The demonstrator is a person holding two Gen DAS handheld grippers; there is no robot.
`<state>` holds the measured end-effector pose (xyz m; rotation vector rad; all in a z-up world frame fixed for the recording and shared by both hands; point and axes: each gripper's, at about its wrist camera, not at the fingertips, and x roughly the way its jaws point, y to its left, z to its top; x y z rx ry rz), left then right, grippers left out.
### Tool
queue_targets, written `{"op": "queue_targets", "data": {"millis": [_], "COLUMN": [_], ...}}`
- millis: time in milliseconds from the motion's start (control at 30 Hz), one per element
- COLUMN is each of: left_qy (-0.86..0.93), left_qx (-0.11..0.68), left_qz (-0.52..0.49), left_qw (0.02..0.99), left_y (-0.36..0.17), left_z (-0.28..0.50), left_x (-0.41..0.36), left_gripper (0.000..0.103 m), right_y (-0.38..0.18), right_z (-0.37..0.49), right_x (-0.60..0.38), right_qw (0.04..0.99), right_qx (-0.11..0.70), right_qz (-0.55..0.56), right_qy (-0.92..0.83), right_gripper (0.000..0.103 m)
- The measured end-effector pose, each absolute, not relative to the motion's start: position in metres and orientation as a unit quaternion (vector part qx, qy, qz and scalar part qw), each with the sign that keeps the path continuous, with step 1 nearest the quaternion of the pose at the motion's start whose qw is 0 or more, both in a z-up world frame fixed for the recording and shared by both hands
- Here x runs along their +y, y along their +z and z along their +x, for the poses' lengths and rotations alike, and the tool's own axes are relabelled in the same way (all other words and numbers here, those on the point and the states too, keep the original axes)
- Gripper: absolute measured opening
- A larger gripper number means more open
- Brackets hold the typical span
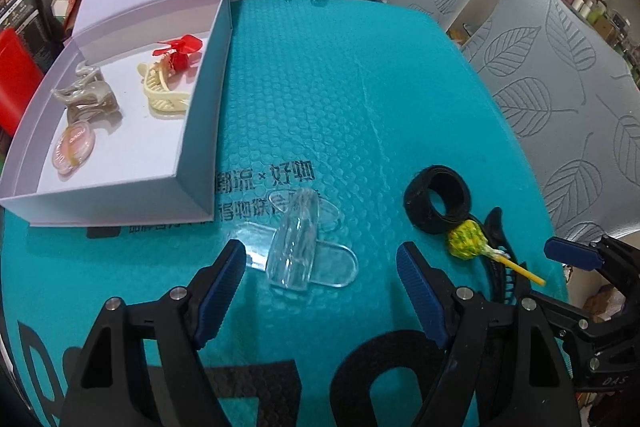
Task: Organize rigid objects
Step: 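Grasp the clear plastic piece with the left tool while the right tool grasps the black claw clip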
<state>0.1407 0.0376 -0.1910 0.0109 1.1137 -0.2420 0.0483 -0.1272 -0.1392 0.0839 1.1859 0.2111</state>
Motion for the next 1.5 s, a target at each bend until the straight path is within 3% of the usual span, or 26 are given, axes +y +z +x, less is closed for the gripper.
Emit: {"op": "queue_targets", "data": {"millis": [700, 1500], "left_qy": [-0.129, -0.141], "left_qx": [0.532, 0.52], "left_qz": [0.091, 0.064], "left_qw": [0.832, 0.84], "left_y": [-0.21, -0.198], "left_z": [0.157, 0.128], "left_x": [0.03, 0.041], "left_gripper": [0.078, 0.077], "right_y": [-0.154, -0.161], "right_z": [0.069, 0.063], "right_x": [-0.131, -0.124], "right_qw": [0.814, 0.812], "right_qx": [0.572, 0.574], "right_qz": [0.049, 0.043], "right_qy": [0.085, 0.098], "right_gripper": [0.073, 0.073]}}
